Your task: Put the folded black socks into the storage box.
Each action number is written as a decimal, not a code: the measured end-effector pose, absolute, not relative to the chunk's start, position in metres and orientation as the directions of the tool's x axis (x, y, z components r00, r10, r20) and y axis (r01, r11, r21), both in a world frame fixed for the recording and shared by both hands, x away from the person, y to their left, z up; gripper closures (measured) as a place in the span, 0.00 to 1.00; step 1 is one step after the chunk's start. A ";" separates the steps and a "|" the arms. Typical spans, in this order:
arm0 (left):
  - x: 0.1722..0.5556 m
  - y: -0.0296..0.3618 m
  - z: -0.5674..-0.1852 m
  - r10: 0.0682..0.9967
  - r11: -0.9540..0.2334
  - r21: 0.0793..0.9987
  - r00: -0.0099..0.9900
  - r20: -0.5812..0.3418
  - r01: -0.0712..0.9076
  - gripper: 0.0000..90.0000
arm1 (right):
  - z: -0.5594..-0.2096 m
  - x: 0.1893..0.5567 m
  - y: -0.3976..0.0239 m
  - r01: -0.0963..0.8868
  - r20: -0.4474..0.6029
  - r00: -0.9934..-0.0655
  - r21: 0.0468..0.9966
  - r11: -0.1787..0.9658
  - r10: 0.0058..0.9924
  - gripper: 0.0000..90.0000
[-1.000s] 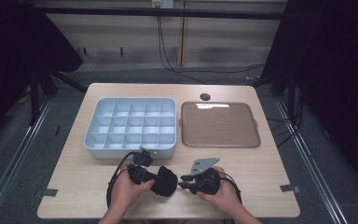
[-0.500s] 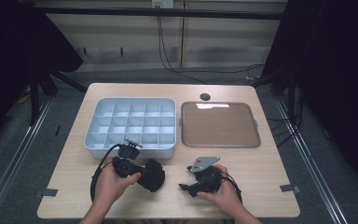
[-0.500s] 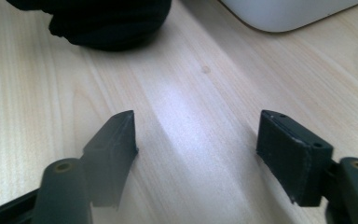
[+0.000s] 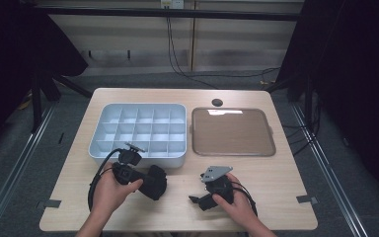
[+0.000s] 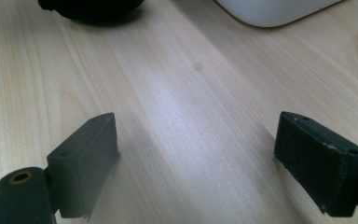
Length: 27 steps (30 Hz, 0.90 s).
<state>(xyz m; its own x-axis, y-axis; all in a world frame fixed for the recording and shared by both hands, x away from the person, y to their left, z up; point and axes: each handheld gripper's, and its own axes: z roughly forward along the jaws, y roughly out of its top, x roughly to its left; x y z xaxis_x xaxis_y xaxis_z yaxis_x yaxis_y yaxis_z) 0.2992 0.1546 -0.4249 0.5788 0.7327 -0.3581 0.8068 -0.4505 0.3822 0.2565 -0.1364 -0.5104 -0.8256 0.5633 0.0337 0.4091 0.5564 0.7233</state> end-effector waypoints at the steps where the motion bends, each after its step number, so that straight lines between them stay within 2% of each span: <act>1: 0.299 0.155 -0.424 0.738 -0.441 0.382 0.570 -0.362 0.812 0.81 | -0.510 0.257 -0.136 0.409 0.034 -0.826 0.723 0.556 0.563 0.14; 27: 0.306 0.171 -0.401 0.747 -0.441 0.365 0.561 -0.358 0.820 0.81 | -0.511 0.255 -0.137 0.412 0.034 -0.822 0.725 0.553 0.568 0.14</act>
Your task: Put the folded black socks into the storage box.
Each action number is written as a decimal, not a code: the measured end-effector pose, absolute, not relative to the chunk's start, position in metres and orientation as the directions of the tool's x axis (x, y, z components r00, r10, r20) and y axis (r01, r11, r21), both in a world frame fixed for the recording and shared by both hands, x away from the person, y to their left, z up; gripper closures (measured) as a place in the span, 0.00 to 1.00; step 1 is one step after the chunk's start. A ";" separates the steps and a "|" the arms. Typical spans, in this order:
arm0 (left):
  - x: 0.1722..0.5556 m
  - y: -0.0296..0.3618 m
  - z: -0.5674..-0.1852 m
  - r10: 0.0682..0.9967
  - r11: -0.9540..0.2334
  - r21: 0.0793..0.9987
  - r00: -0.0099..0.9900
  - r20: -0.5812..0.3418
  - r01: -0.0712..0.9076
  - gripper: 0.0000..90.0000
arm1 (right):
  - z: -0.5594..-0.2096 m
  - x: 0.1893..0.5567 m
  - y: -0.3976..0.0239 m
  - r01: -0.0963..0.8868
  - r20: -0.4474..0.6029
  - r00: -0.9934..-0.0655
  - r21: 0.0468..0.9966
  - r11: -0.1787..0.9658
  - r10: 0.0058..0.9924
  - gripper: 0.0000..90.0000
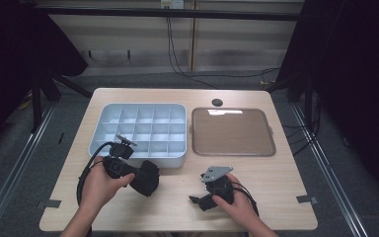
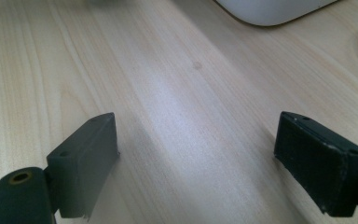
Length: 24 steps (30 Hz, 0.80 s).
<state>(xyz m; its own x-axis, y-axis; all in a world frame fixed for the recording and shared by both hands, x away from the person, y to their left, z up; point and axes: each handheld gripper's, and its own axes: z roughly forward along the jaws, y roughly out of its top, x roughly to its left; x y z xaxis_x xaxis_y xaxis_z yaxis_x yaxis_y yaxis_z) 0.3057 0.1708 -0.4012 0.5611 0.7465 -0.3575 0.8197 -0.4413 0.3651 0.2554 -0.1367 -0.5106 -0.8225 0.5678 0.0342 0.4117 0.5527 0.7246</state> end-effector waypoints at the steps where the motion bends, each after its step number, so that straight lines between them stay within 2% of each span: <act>1: 0.306 0.172 -0.400 0.745 -0.447 0.362 0.564 -0.355 0.818 0.81 | -0.511 0.255 -0.137 0.412 0.034 -0.822 0.724 0.553 0.568 0.14; 24: 0.313 0.183 -0.375 0.749 -0.448 0.351 0.559 -0.355 0.822 0.81 | -0.510 0.254 -0.137 0.416 0.035 -0.818 0.724 0.550 0.574 0.14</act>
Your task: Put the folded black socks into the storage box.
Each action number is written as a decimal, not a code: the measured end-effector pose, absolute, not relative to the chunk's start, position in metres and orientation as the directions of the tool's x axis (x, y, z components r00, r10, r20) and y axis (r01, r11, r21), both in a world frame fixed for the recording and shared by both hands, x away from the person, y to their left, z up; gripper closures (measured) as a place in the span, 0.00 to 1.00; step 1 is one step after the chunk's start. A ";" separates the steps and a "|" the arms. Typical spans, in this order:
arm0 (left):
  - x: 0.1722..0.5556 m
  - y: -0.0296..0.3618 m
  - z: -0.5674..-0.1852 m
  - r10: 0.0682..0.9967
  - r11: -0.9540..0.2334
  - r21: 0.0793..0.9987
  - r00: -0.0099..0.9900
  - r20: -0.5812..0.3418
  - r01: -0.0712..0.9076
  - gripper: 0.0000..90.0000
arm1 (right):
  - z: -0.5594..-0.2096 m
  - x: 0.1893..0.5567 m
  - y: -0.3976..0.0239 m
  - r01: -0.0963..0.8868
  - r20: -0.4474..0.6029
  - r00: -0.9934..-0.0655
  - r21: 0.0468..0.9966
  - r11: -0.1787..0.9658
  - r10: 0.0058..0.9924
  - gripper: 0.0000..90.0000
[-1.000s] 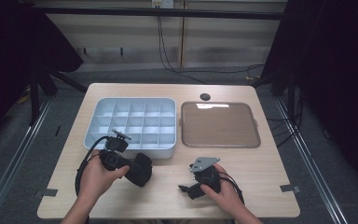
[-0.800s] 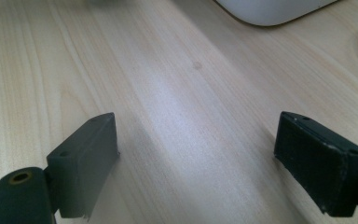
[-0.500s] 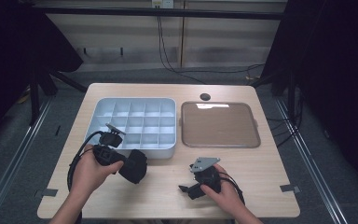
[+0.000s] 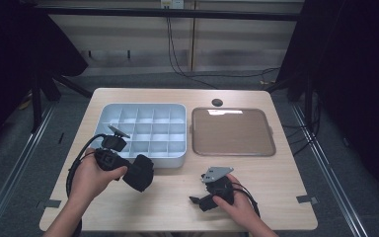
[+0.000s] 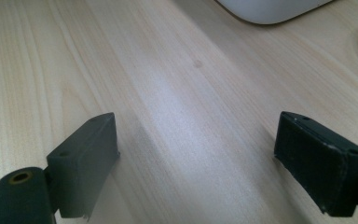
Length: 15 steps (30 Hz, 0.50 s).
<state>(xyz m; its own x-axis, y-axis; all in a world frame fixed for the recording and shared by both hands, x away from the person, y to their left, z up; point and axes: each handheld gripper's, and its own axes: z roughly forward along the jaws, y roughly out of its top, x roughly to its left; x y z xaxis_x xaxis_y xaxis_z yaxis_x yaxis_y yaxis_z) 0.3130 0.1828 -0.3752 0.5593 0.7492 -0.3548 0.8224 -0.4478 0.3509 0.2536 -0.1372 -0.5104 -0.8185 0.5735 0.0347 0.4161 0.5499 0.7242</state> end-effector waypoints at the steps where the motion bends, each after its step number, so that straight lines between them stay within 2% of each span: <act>1: 0.313 0.183 -0.375 0.750 -0.447 0.353 0.559 -0.353 0.822 0.81 | -0.510 0.254 -0.137 0.416 0.033 -0.818 0.724 0.551 0.574 0.14; 15: 0.316 0.188 -0.358 0.755 -0.446 0.351 0.557 -0.347 0.823 0.81 | -0.511 0.254 -0.138 0.411 0.029 -0.819 0.727 0.550 0.573 0.14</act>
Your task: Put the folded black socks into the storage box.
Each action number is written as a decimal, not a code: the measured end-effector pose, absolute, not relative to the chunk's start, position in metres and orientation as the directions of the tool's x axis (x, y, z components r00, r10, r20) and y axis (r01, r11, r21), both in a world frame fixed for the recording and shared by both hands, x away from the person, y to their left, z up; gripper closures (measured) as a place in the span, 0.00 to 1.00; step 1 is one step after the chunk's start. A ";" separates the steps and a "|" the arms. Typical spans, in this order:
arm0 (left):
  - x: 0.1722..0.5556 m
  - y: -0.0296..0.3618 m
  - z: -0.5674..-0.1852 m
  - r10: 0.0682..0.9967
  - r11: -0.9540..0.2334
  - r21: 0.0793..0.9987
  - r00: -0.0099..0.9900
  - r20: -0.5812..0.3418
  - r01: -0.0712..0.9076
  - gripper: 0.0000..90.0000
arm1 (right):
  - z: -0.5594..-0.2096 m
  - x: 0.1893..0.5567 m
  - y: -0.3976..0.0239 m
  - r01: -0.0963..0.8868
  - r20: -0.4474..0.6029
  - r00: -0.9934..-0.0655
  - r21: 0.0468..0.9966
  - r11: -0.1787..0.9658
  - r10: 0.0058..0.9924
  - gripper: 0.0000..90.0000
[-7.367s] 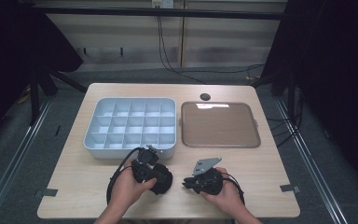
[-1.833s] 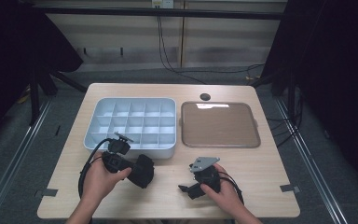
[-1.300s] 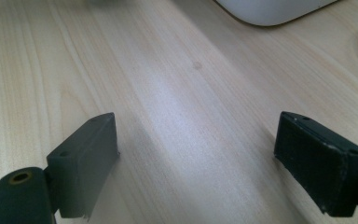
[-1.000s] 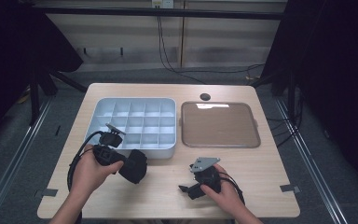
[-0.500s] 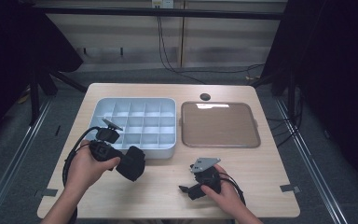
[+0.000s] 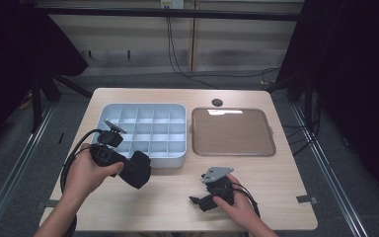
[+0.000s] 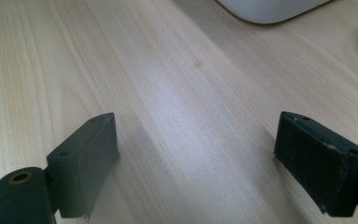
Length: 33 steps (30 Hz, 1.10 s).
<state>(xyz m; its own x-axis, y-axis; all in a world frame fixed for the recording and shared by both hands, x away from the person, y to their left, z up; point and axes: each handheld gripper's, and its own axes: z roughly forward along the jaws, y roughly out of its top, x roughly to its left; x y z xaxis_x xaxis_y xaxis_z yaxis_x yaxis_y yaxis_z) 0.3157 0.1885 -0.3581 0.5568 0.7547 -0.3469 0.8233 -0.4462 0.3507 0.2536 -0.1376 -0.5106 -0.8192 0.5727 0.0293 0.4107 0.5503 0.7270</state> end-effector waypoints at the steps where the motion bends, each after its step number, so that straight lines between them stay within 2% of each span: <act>1: 0.316 0.189 -0.357 0.754 -0.445 0.356 0.559 -0.345 0.821 0.81 | -0.511 0.254 -0.138 0.411 0.030 -0.819 0.727 0.550 0.573 0.14; 33: 0.332 0.210 -0.324 0.779 -0.408 0.351 0.522 -0.348 0.843 0.81 | -0.511 0.254 -0.138 0.411 0.029 -0.819 0.727 0.550 0.573 0.14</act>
